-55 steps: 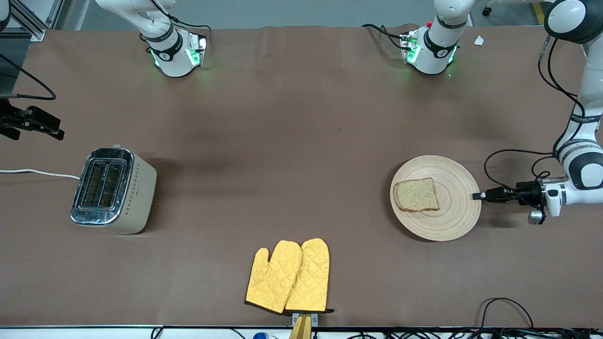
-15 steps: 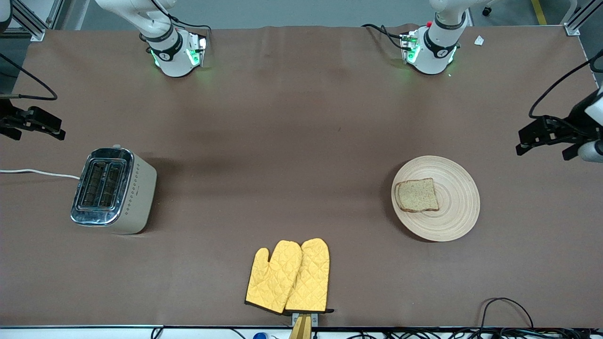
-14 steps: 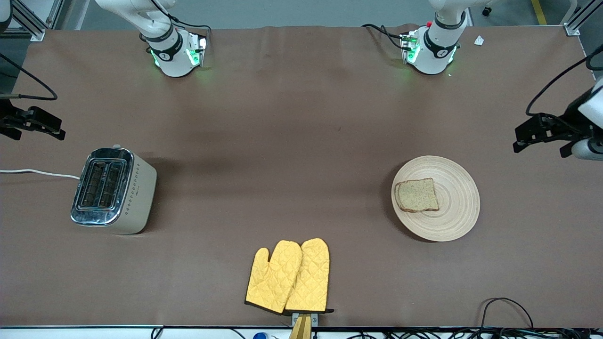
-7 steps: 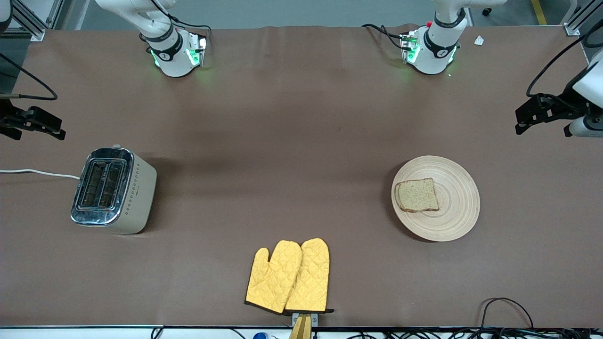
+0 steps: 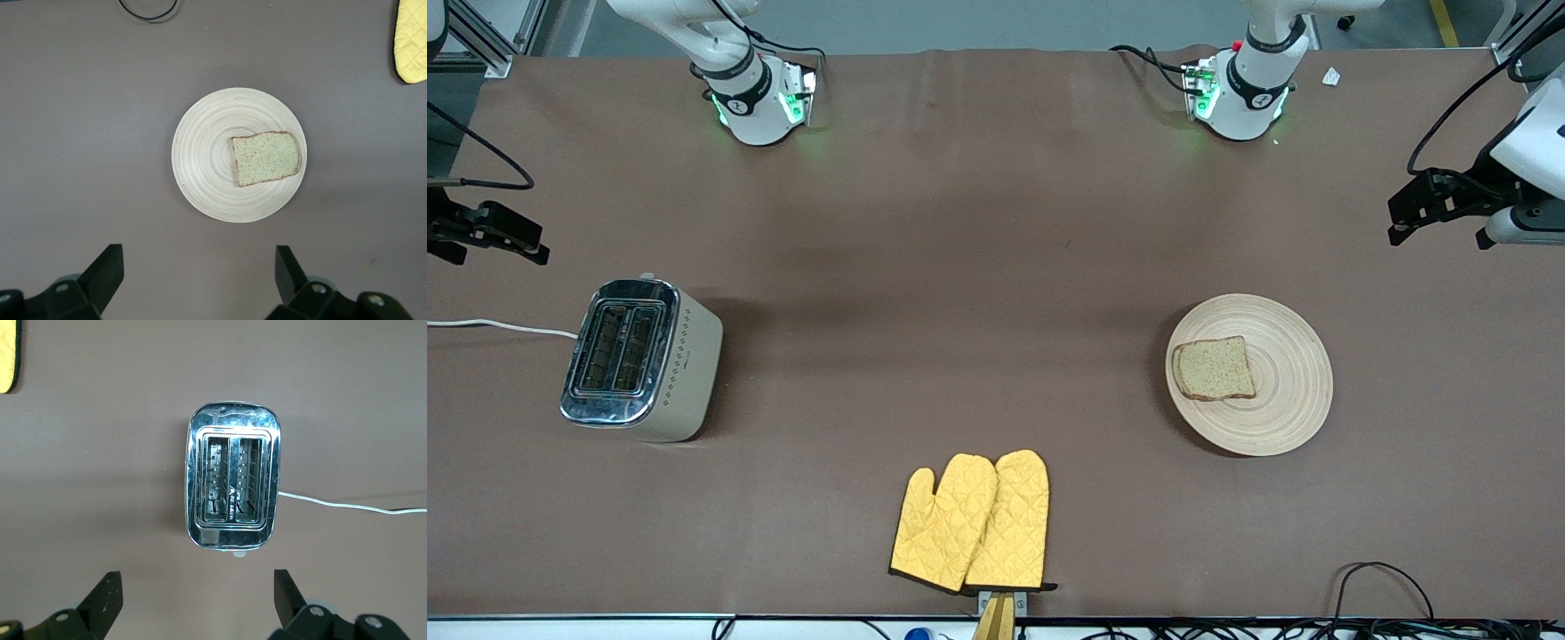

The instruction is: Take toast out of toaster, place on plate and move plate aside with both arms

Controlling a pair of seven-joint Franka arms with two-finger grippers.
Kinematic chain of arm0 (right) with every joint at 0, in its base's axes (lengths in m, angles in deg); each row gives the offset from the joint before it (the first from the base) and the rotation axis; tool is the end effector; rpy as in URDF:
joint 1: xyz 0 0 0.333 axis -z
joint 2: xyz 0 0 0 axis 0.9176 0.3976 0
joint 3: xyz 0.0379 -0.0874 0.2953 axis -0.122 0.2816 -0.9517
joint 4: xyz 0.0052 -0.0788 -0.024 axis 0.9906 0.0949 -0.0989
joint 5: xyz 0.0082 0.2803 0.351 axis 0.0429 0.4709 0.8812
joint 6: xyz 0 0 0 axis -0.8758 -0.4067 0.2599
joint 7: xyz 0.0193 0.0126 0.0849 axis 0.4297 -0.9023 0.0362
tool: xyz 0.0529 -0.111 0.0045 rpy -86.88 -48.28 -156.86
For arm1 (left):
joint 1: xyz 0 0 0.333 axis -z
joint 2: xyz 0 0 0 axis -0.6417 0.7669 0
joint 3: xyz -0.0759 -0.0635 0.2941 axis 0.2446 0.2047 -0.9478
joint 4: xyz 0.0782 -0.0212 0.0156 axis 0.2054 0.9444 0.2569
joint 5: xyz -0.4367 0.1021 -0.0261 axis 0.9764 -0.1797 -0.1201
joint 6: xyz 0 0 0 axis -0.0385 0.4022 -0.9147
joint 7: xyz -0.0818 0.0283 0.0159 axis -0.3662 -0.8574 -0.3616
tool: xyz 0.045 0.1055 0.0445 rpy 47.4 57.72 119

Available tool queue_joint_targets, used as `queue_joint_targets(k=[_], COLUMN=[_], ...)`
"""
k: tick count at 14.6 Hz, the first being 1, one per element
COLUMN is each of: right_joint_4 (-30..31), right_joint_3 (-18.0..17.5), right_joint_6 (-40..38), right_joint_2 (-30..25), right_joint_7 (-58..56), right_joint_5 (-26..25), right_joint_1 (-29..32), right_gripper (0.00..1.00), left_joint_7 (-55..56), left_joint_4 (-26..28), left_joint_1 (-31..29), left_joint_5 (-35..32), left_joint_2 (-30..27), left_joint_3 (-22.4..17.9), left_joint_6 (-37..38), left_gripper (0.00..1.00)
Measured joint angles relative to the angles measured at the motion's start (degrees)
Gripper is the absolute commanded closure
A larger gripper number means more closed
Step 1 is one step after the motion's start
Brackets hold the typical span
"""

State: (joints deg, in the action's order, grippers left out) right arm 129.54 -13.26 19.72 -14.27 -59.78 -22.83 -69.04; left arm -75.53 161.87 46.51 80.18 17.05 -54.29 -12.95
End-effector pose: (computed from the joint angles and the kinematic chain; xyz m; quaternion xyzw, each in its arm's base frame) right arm 0.6265 -0.0352 0.6077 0.9998 -0.0008 -0.0073 0.0162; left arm 0.6093 -0.0596 0.6228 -0.9978 0.0464 -0.0446 0.0144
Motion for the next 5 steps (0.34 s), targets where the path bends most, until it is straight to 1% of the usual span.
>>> queue_joint_targets(k=[5], right_joint_4=[0.10], right_joint_3=[-0.03], right_joint_6=[-0.11], right_joint_2=[0.00], right_joint_7=[0.00], right_joint_5=[0.05], right_joint_1=[-0.02], right_gripper=[0.00], left_joint_7=[1.97], left_joint_4=[-0.58], left_joint_1=[0.09], left_joint_5=[0.27], left_joint_2=[0.45], left_joint_3=[0.01], left_joint_6=[-0.11], left_gripper=[0.00])
